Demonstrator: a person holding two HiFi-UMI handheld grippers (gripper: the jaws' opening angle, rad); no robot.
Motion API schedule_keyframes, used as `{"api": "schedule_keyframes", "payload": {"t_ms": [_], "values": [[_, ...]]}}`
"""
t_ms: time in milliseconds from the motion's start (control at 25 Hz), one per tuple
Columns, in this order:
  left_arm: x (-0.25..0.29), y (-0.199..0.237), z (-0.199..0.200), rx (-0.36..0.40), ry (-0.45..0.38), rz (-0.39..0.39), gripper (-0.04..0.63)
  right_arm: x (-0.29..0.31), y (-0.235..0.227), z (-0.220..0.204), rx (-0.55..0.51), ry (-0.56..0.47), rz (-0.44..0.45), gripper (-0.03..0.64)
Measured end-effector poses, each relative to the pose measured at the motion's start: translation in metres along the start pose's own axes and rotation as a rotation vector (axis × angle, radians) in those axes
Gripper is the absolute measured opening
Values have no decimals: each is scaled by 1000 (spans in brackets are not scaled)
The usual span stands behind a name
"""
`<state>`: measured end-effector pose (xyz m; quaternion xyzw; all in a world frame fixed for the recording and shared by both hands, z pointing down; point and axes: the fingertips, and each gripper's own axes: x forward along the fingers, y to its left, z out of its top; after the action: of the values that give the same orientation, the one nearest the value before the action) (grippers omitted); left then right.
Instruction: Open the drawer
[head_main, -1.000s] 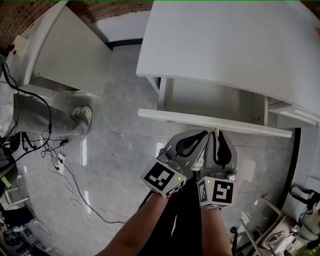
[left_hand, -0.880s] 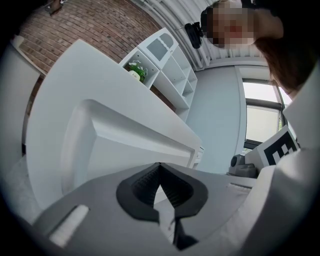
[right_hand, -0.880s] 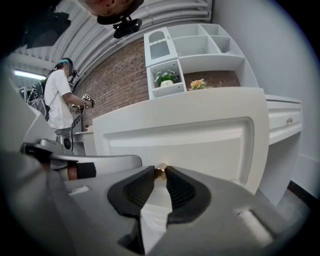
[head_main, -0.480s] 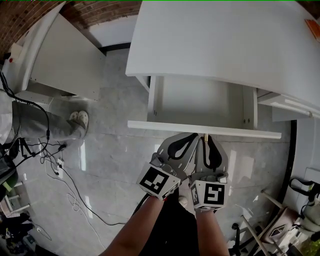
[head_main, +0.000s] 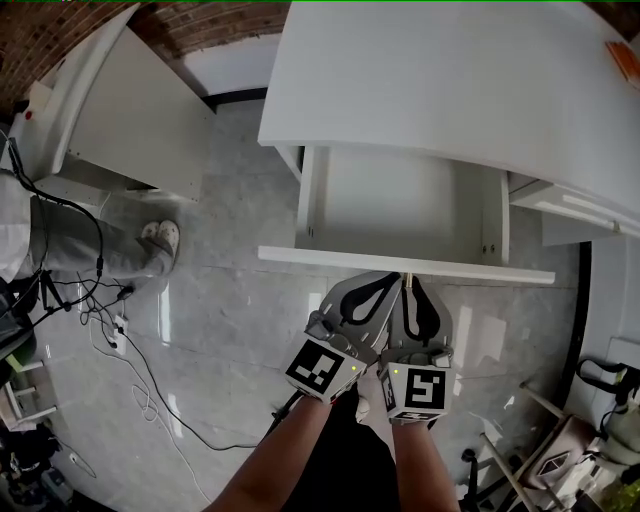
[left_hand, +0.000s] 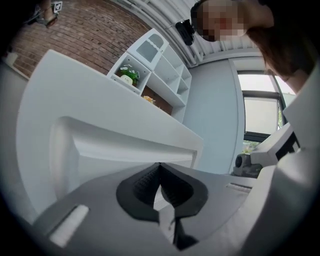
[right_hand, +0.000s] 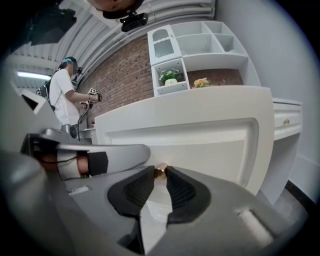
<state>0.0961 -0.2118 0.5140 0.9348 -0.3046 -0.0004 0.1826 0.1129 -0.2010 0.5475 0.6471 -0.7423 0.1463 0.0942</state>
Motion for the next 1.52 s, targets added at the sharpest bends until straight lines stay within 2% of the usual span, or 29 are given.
{"api": "schedule_keyframes", "payload": {"t_ms": [160,400,1520], "values": [[-10,12,-2,-10,-18,43,2,-4,-2,-1,6,-8,-6,74],[-27,16,-4,-16,-14,61,2,-12,6,-3,5,-6,-6,74],[-83,-32,-33,-21,26,36,2,-81,30,-30,-16,30,-26,74]]}}
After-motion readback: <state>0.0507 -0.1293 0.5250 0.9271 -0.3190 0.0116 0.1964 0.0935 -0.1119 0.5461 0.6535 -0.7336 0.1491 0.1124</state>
